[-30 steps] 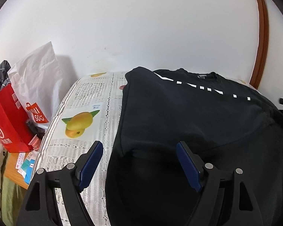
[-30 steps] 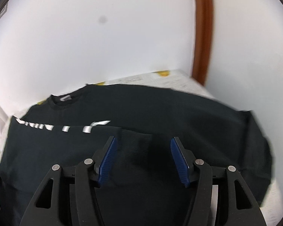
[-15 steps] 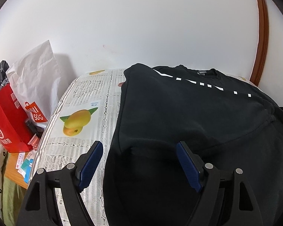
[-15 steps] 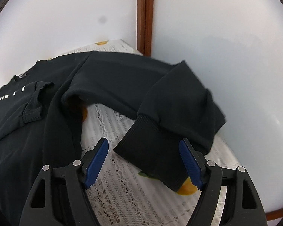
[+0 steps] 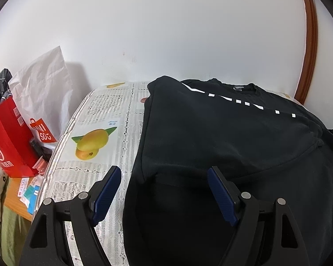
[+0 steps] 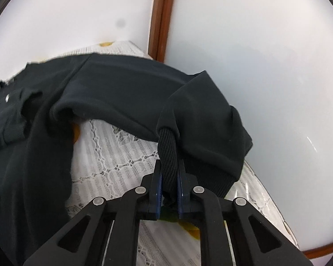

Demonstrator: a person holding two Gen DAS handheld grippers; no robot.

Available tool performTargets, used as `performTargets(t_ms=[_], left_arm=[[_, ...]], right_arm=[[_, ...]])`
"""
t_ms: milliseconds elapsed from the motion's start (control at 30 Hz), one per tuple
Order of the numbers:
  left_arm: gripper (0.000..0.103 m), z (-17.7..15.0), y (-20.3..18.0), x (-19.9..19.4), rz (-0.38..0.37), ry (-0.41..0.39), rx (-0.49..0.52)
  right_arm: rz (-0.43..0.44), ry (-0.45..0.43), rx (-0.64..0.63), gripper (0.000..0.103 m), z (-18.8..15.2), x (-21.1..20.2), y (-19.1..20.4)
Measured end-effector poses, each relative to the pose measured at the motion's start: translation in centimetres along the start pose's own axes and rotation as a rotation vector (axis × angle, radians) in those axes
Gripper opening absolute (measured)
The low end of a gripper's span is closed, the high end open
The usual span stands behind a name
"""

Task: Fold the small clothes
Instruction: 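Grasp the other sleeve cuff with the right tool, then carry the cuff with the right tool across the sweatshirt body and release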

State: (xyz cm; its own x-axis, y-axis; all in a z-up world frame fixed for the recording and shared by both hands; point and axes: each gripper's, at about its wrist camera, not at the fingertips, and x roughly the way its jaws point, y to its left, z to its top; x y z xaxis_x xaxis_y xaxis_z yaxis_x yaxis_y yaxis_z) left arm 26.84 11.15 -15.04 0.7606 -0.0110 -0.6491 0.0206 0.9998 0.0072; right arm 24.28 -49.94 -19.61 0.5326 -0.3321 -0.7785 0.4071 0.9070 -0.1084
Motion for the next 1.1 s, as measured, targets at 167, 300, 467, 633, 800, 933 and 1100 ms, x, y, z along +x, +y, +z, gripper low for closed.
performTargets(t_ms=[167, 300, 467, 633, 800, 933, 1100], left_arm=[[0.078, 0.2, 0.7, 0.2, 0.009, 0.037, -0.027], [0.078, 0.6, 2.1, -0.5, 0.007, 0.017, -0.089], [0.082, 1.0, 5.4, -0.8, -0.015, 0.013, -0.233], [0.082, 0.8, 6.1, -0.7, 0.032, 0.009, -0.251], [0.082, 0.6, 5.9, 0.0, 0.014, 0.04, -0.245], [0.082, 0.0, 5.2, 1.8, 0.04, 0.121, -0.202], [0.082, -0.2, 5.6, 2.1, 0.05, 0.135, -0.221]], right_arm=[[0.026, -0.109, 0.031, 0.01, 2.8, -5.5, 0.1], [0.139, -0.16, 0.009, 0.01, 5.5, -10.4, 4.0], [0.32, -0.182, -0.047, 0.01, 7.9, -14.5, 12.0], [0.519, -0.144, -0.123, 0.01, 8.5, -17.4, 22.4], [0.683, -0.106, -0.204, 0.01, 7.5, -18.9, 31.5], [0.799, -0.068, -0.238, 0.01, 6.5, -19.0, 37.2], [0.926, -0.052, -0.299, 0.011, 5.1, -19.5, 42.6]])
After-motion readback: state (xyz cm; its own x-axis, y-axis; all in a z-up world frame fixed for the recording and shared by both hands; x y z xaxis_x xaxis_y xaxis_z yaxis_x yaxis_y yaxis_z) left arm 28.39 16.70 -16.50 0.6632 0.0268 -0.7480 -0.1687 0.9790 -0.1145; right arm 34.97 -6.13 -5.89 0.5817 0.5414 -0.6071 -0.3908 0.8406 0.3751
